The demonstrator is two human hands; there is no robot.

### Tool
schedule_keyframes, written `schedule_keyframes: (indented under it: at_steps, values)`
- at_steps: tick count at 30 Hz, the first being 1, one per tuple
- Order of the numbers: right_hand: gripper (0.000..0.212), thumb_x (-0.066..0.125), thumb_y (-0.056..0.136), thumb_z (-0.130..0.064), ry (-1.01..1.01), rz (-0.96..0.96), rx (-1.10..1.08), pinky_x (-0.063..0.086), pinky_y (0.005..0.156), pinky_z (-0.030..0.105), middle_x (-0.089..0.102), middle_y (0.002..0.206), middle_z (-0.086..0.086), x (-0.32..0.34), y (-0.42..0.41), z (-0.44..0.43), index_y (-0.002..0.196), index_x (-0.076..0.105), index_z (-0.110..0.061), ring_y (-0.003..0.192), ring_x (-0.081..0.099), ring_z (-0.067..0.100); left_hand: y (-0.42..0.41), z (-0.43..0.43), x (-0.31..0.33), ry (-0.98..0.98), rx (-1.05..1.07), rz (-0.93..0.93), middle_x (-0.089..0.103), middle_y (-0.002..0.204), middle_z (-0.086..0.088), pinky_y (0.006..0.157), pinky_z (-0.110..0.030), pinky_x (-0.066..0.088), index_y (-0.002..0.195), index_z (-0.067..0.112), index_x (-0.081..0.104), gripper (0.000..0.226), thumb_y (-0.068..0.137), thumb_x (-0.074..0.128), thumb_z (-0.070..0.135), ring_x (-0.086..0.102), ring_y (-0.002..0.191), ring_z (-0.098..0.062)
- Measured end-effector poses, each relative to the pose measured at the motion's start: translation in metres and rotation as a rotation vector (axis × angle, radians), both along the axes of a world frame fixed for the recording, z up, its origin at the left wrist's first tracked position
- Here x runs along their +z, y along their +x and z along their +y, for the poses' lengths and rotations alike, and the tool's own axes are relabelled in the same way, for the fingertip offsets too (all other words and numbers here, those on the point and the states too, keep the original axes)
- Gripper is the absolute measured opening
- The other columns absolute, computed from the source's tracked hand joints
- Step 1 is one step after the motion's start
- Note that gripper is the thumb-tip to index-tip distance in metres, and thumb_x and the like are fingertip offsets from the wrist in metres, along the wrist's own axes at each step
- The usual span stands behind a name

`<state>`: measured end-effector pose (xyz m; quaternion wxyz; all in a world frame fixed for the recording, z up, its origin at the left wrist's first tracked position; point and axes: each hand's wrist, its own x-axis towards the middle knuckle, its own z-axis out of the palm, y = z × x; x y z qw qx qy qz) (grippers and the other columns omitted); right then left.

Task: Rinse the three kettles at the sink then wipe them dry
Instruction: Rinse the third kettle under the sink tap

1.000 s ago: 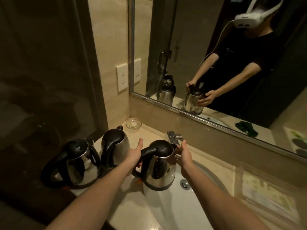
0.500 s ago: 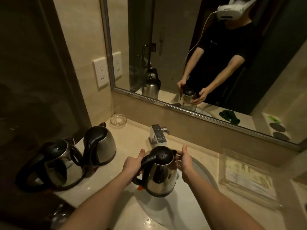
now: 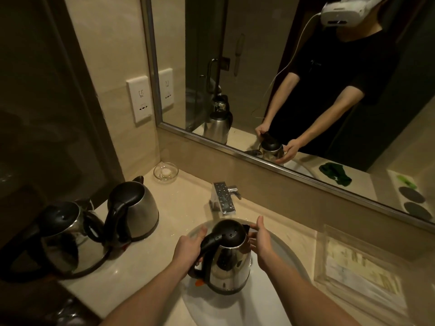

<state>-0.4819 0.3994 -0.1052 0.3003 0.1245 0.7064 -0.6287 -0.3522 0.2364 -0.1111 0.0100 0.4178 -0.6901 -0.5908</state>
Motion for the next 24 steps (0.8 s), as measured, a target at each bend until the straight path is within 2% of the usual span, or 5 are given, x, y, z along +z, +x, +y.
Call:
schedule_keyframes:
  at_steps: [7, 12, 17, 20, 24]
  values:
    - [0.062, 0.027, 0.096, -0.063, 0.044, -0.045, 0.041, 0.043, 0.096, 0.044, 0.059, 0.108, 0.011, -0.018, -0.018, -0.002, 0.118, 0.056, -0.013, 0.101, 0.056, 0.028, -0.014, -0.004, -0.017, 0.074, -0.052, -0.062, 0.06, 0.052, -0.004, 0.057, -0.023, 0.053, 0.07, 0.007, 0.067, 0.068, 0.097, 0.041, 0.064, 0.061, 0.047, -0.015]
    - [0.061, 0.026, 0.096, -0.064, 0.053, -0.051, 0.052, 0.047, 0.085, 0.041, 0.059, 0.115, 0.016, -0.026, -0.021, -0.002, 0.12, 0.055, -0.016, 0.1, 0.056, 0.028, -0.014, -0.011, -0.028, 0.048, -0.191, -0.085, 0.063, 0.054, -0.003, 0.085, -0.033, 0.055, 0.061, 0.011, 0.067, 0.065, 0.101, 0.043, 0.057, 0.064, 0.056, -0.015]
    - [0.06, 0.027, 0.097, -0.062, 0.068, -0.062, 0.037, 0.047, 0.089, 0.043, 0.06, 0.11, 0.018, -0.031, -0.02, -0.001, 0.119, 0.055, -0.014, 0.109, 0.056, 0.037, -0.014, -0.015, -0.033, 0.094, -0.188, -0.033, 0.065, 0.055, -0.005, 0.074, -0.031, 0.055, 0.063, 0.011, 0.07, 0.06, 0.1, 0.047, 0.053, 0.062, 0.05, -0.014]
    - [0.059, 0.027, 0.097, -0.062, 0.062, -0.062, 0.021, 0.047, 0.088, 0.043, 0.06, 0.106, 0.014, -0.035, -0.02, 0.0, 0.119, 0.054, -0.014, 0.099, 0.057, 0.031, -0.014, -0.014, -0.034, 0.088, -0.189, -0.027, 0.064, 0.054, -0.007, 0.071, -0.03, 0.054, 0.059, 0.011, 0.069, 0.062, 0.1, 0.049, 0.052, 0.061, 0.048, -0.014]
    - [0.061, 0.027, 0.096, -0.062, 0.071, -0.054, 0.01, 0.044, 0.099, 0.049, 0.059, 0.111, 0.02, -0.039, -0.019, 0.001, 0.121, 0.054, -0.014, 0.106, 0.056, 0.035, -0.012, -0.013, -0.037, 0.109, -0.184, 0.003, 0.063, 0.053, -0.009, 0.068, -0.031, 0.054, 0.055, 0.01, 0.068, 0.063, 0.098, 0.051, 0.053, 0.059, 0.047, -0.017]
